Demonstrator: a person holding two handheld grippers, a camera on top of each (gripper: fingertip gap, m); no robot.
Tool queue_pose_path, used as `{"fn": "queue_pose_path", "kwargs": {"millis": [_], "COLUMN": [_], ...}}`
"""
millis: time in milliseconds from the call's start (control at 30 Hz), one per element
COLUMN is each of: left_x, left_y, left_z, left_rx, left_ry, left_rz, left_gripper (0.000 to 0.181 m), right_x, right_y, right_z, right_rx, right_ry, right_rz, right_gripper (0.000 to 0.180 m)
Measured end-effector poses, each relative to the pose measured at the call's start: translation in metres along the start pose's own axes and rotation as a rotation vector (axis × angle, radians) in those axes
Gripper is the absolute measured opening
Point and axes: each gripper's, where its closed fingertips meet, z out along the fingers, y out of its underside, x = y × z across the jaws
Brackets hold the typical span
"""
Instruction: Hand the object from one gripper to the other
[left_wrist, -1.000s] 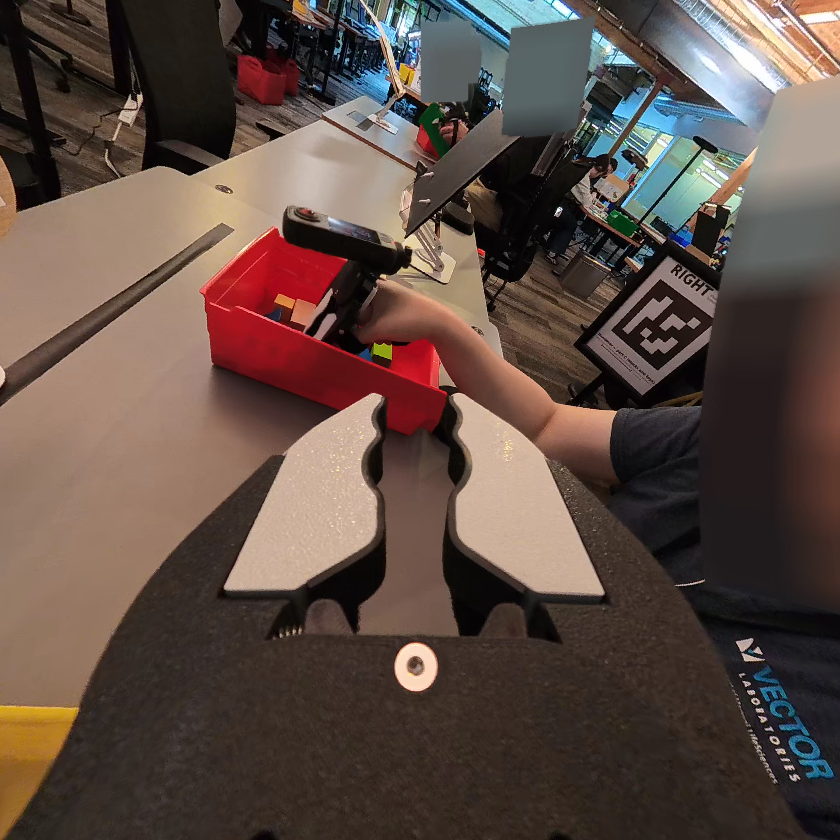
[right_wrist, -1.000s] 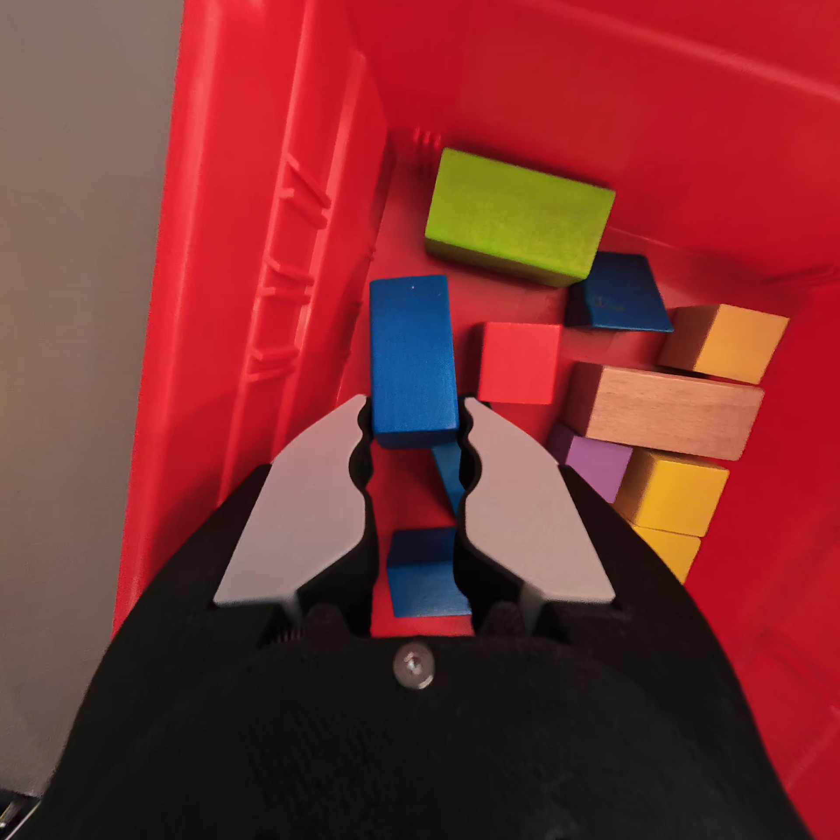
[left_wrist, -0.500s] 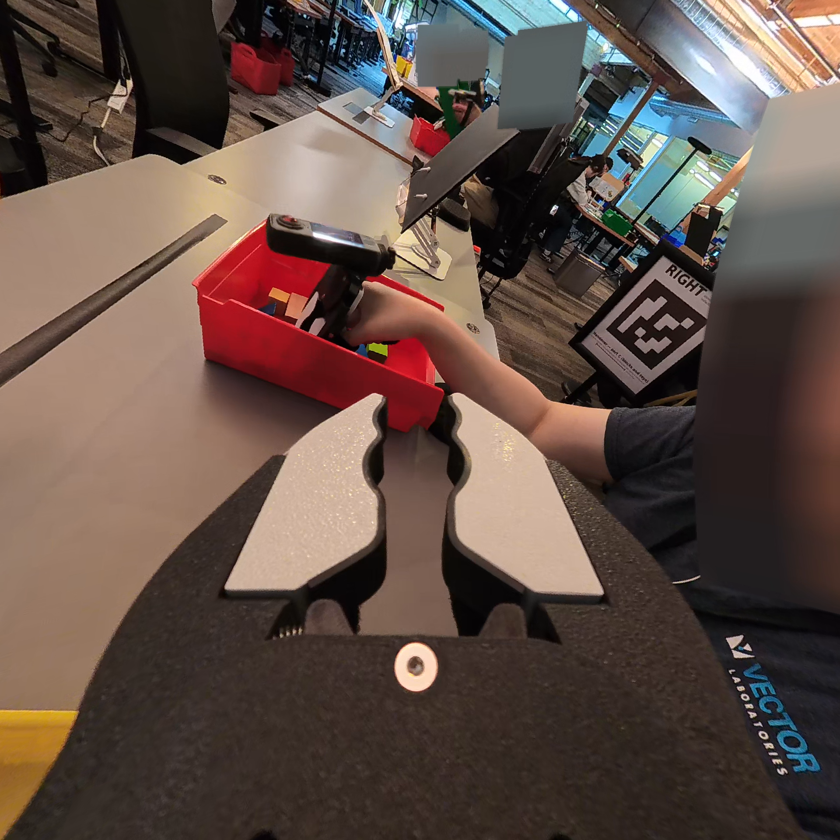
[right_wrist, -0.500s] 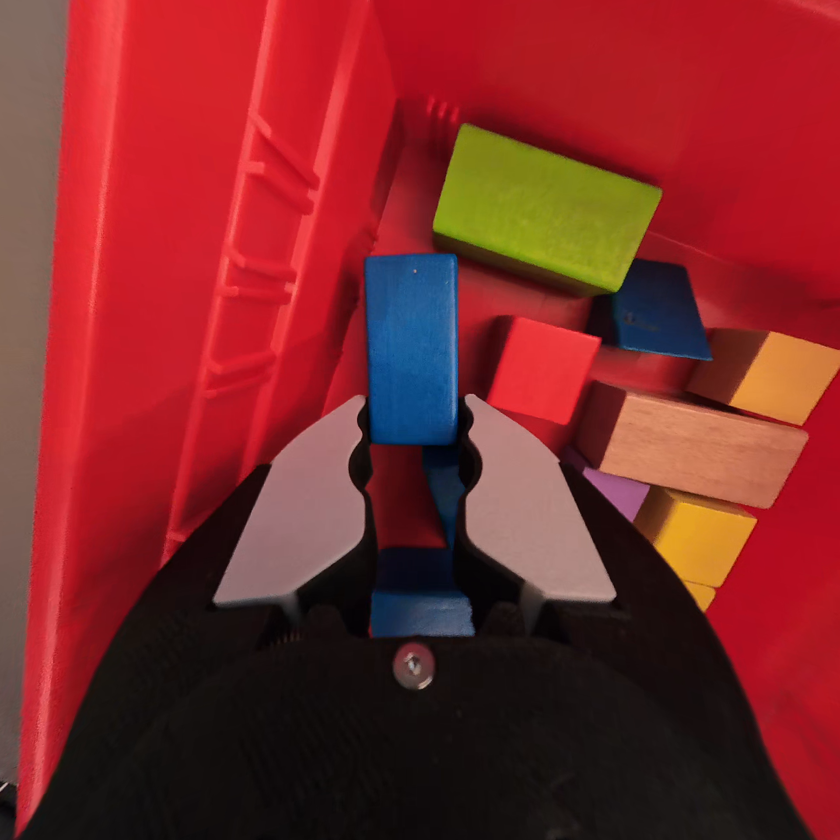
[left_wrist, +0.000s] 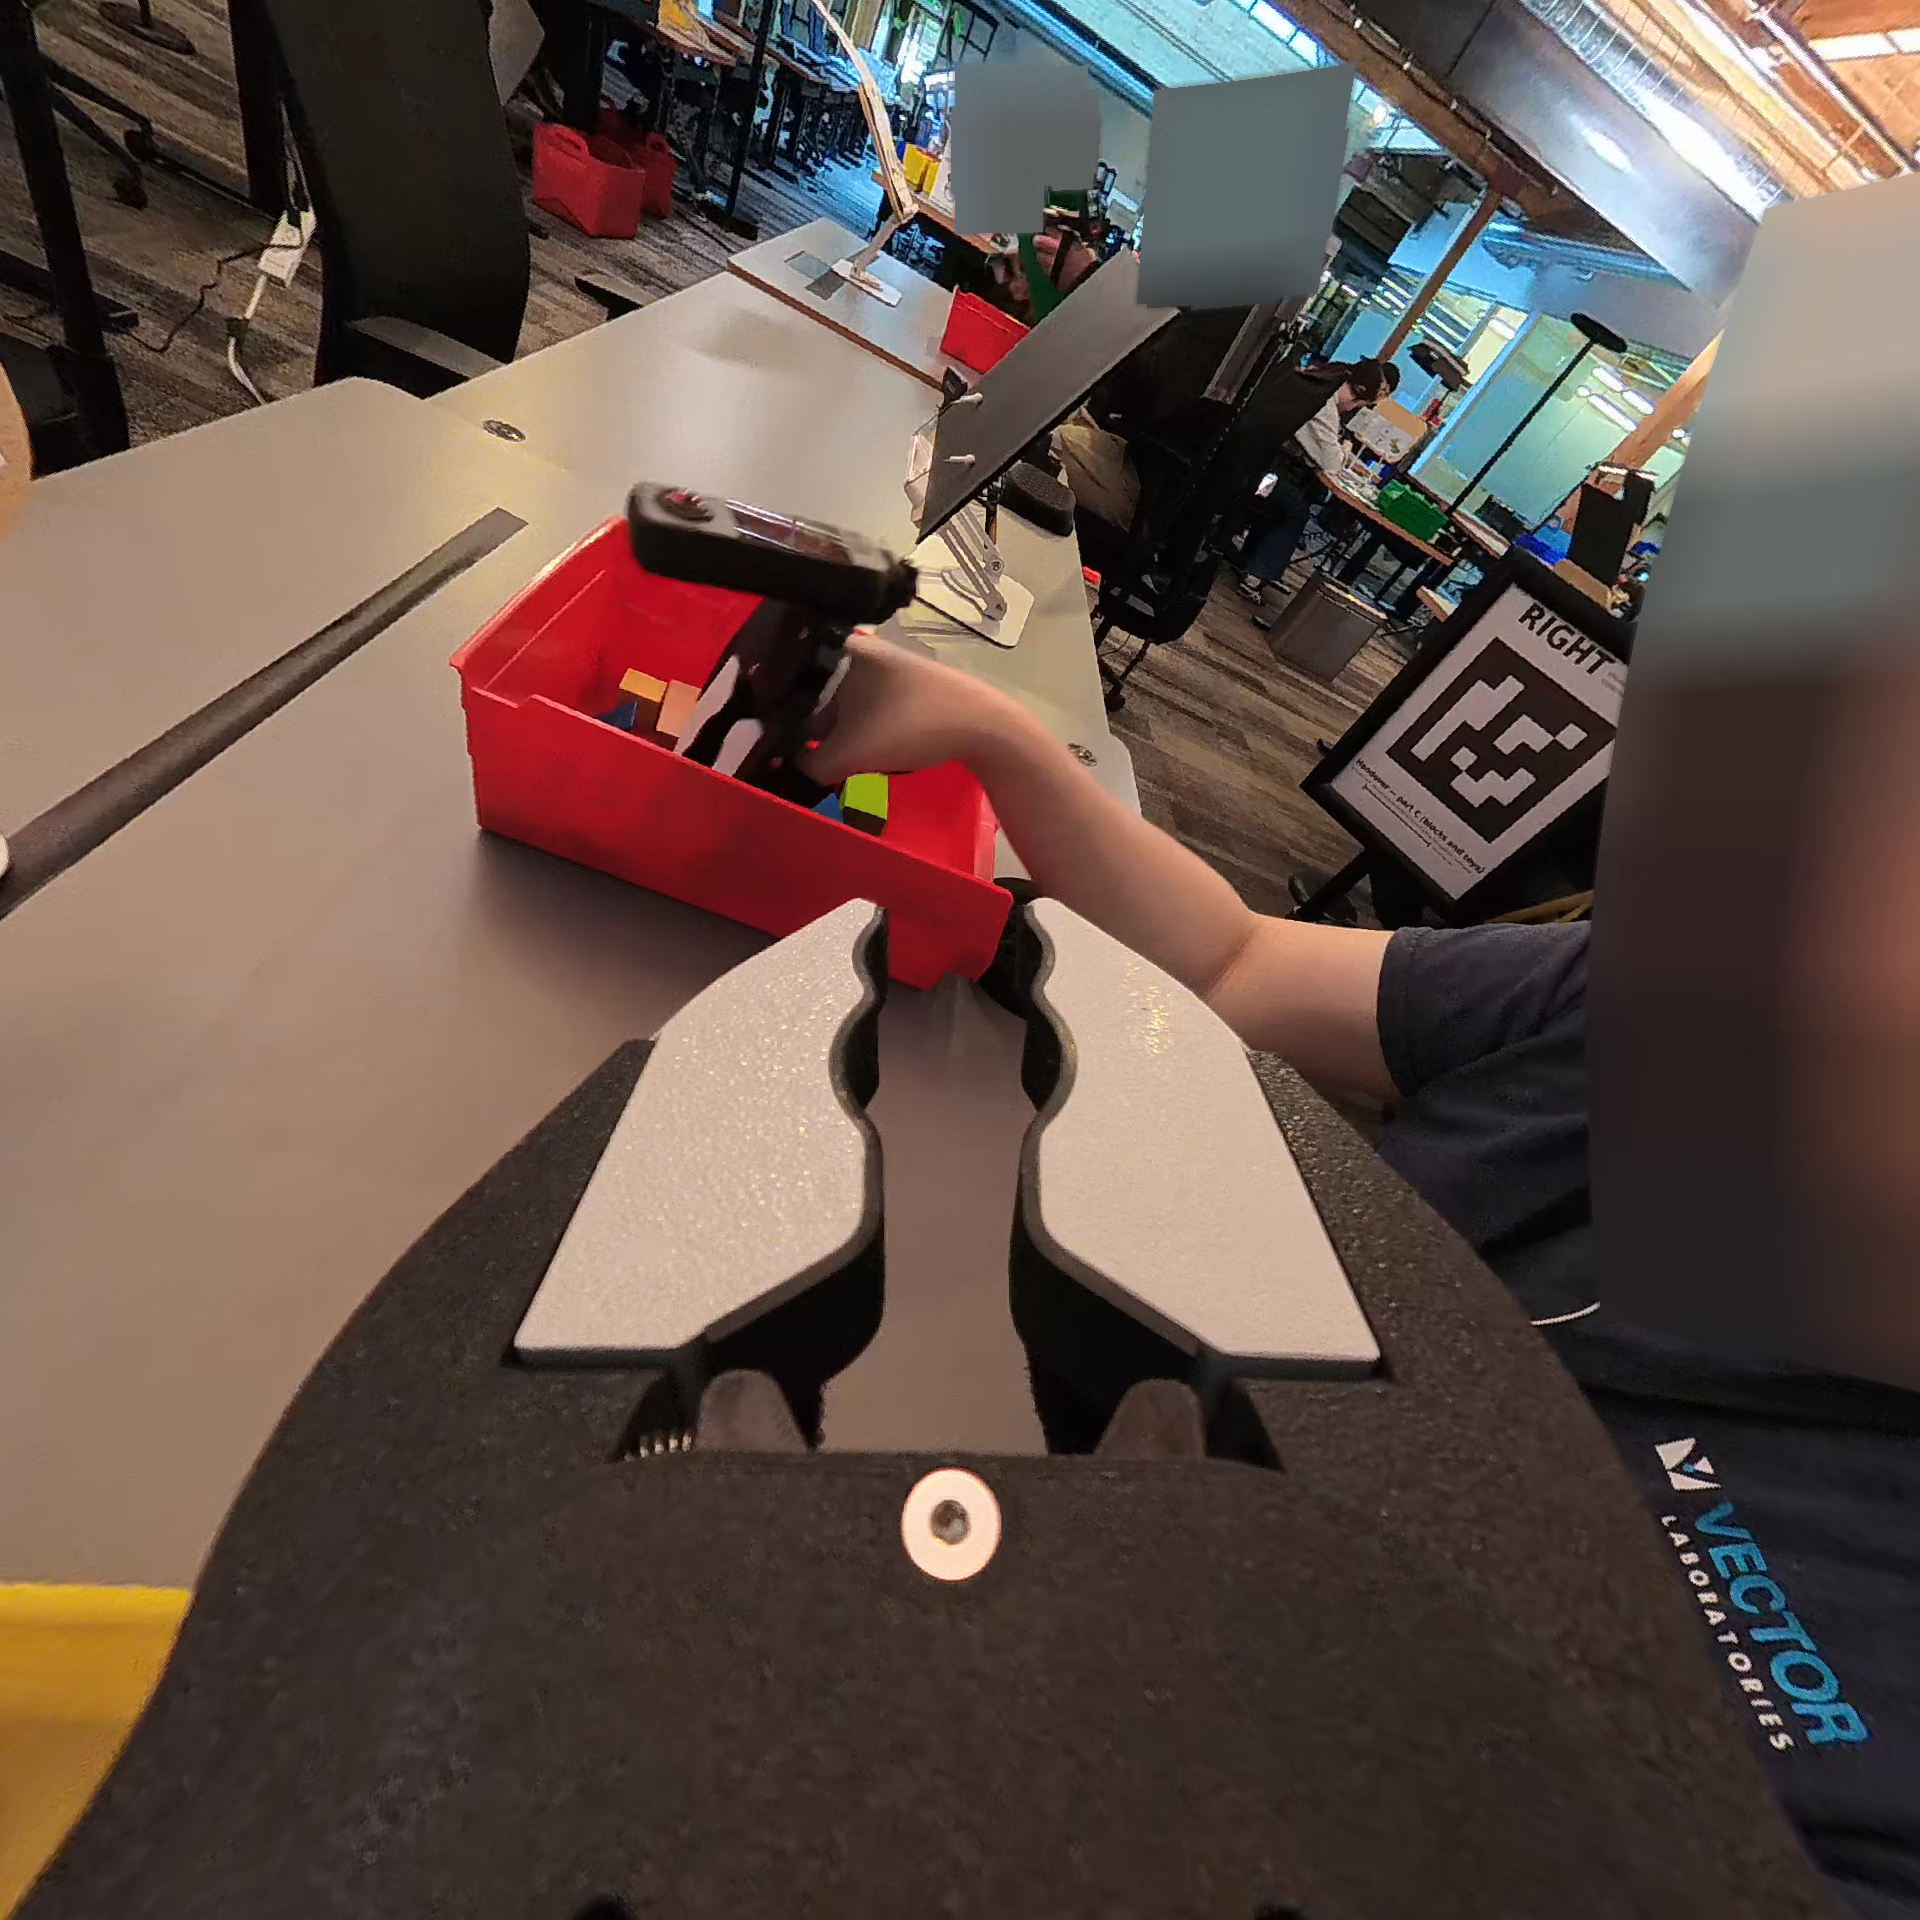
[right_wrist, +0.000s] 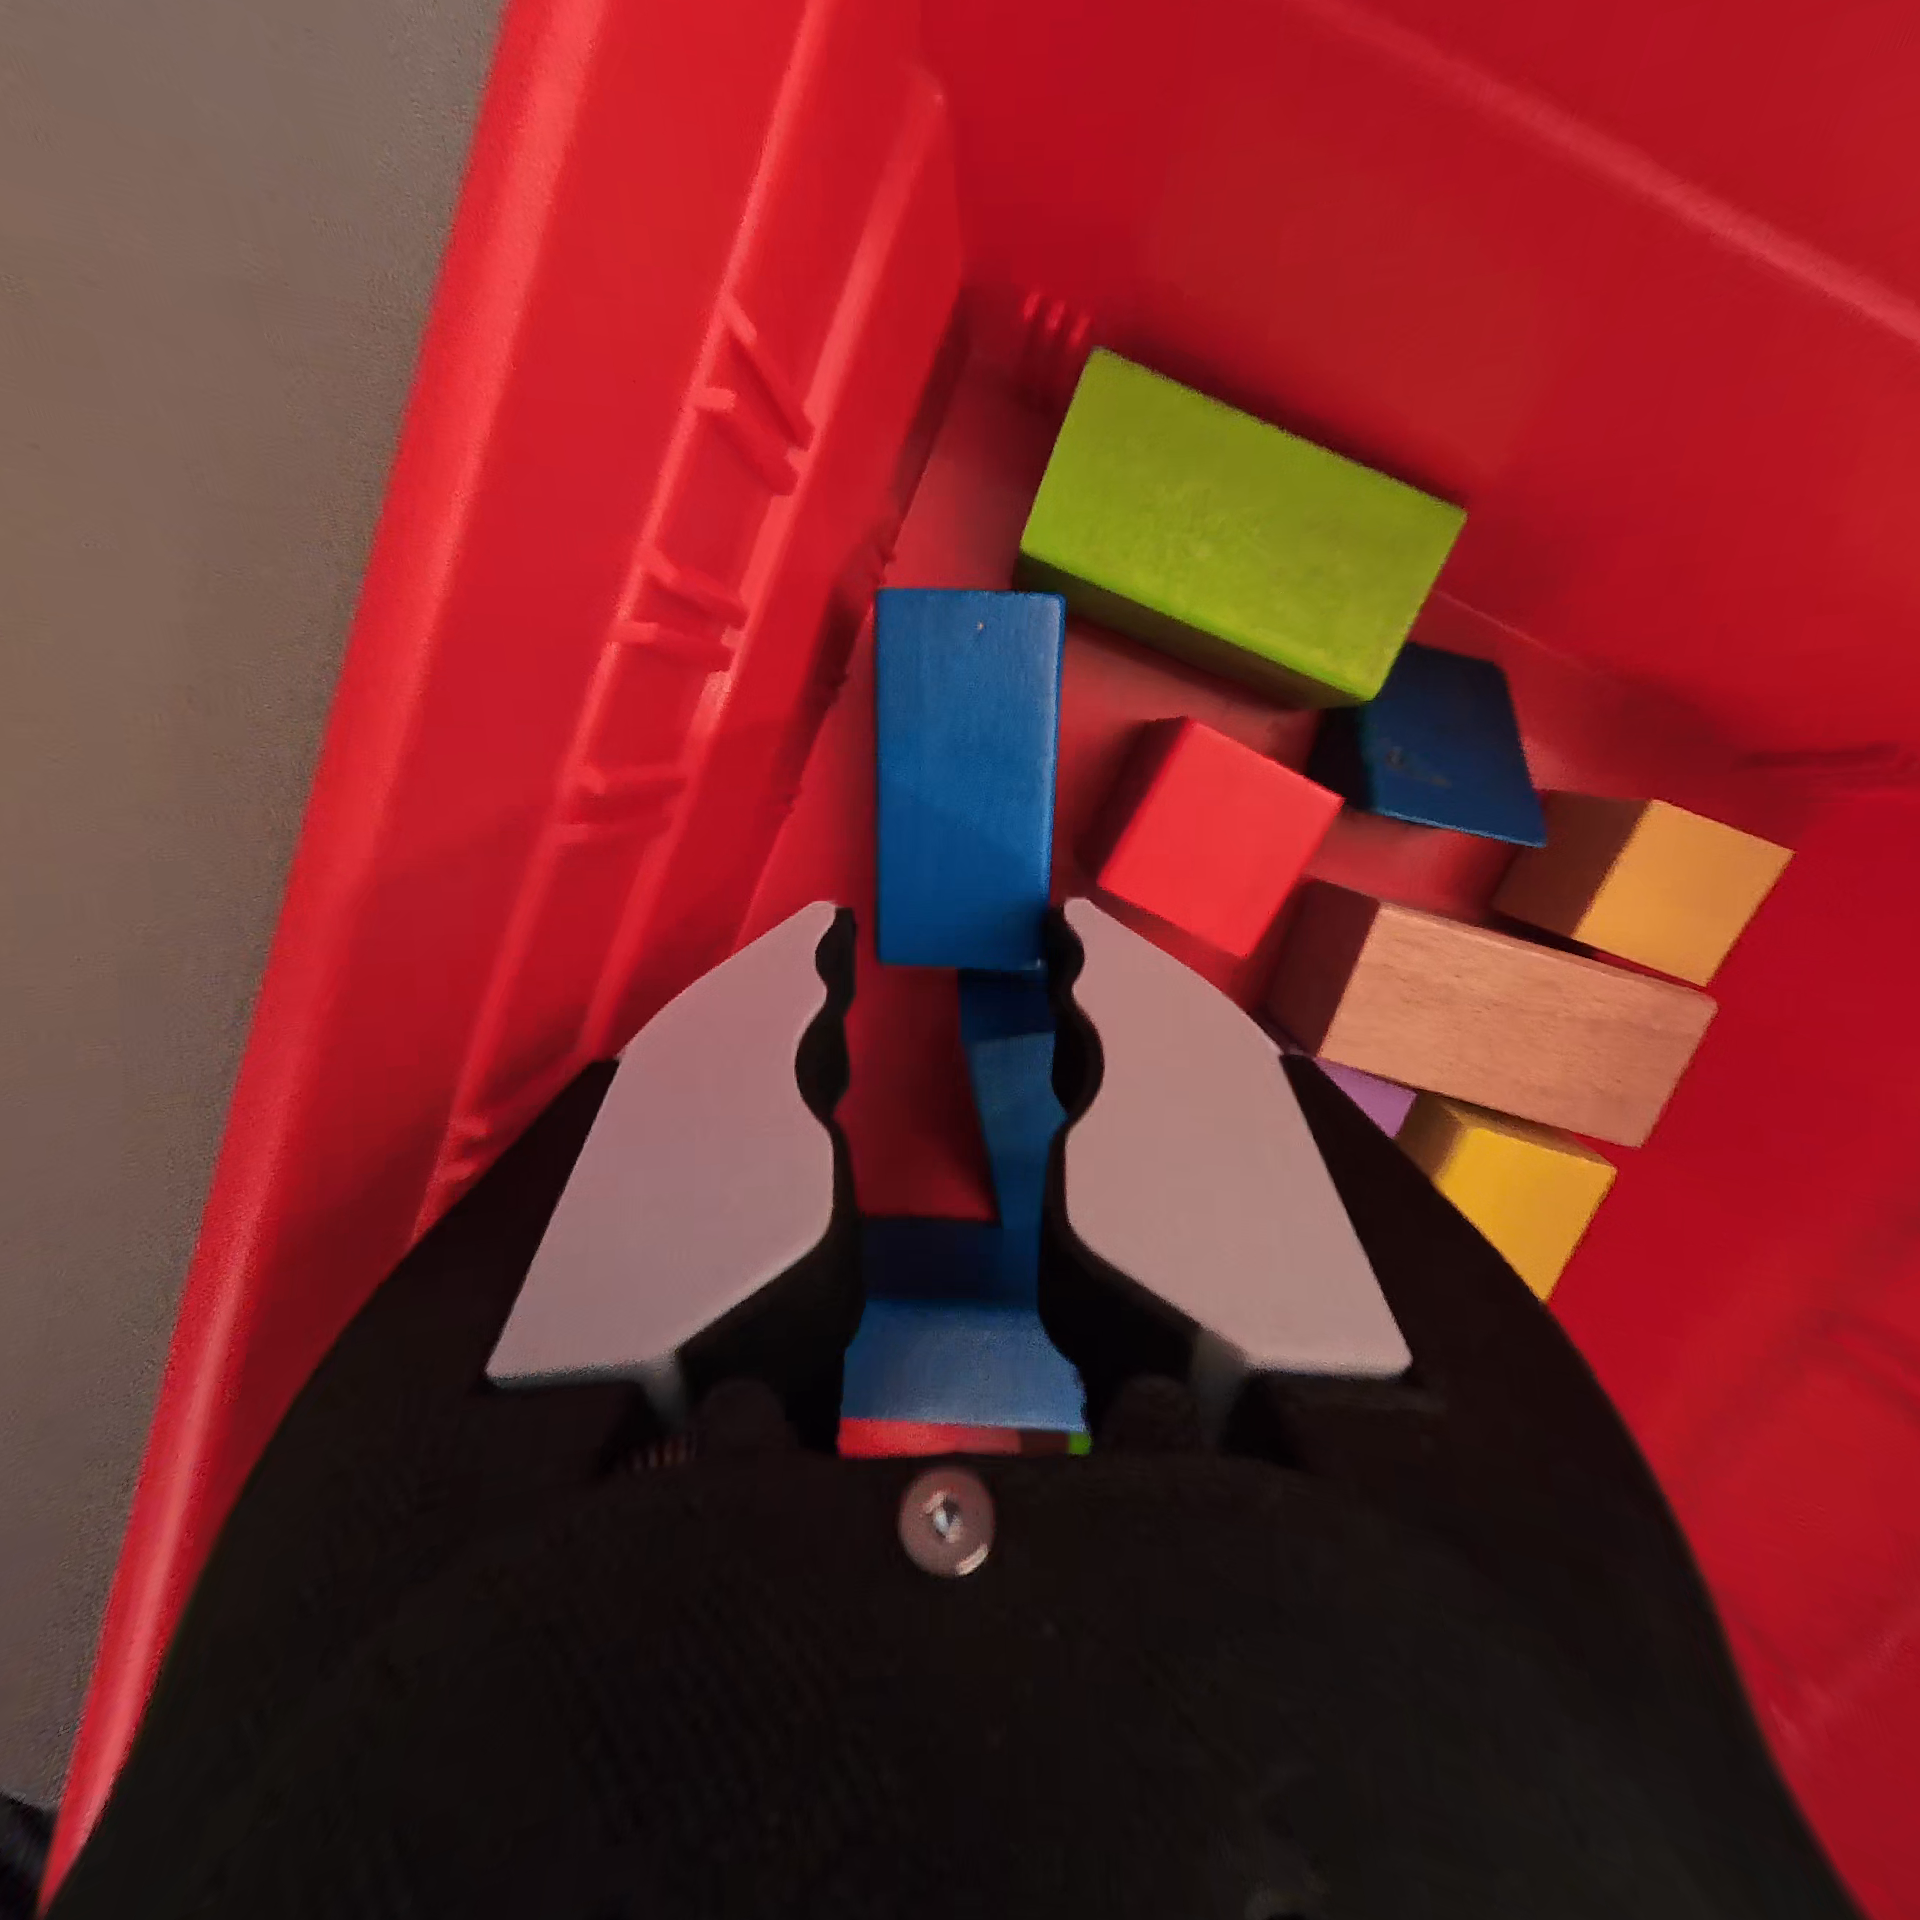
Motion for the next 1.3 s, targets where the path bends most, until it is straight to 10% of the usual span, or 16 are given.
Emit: {"fn": "queue_pose_path", "kwargs": {"millis": [167,433,767,1300], "left_x": [-0.013,-0.144,-0.214,-0.245], "left_y": [-0.007,0.044,0.131,0.177], "left_z": [-0.027,-0.132,-0.102,-0.121], "left_rx": [0.048,-0.131,-0.257,-0.459], "left_ry": [-0.110,-0.947,-0.872,-1.114], "left_rz": [0.024,-0.104,-0.573,-0.590], "left_gripper": [0.023,0.024,0.037,0.031], "right_x": [0.002,0.013,0.016,0.018], "right_y": [-0.002,-0.009,-0.002,0.002], "right_z": [-0.037,-0.118,-0.124,-0.126], "right_rx": [0.063,0.300,0.288,0.284], "right_ry": [0.012,0.034,0.038,0.033], "right_rz": [-0.006,0.017,0.006,-0.001], "right_gripper": [0.037,0.036,0.037,0.036]}}
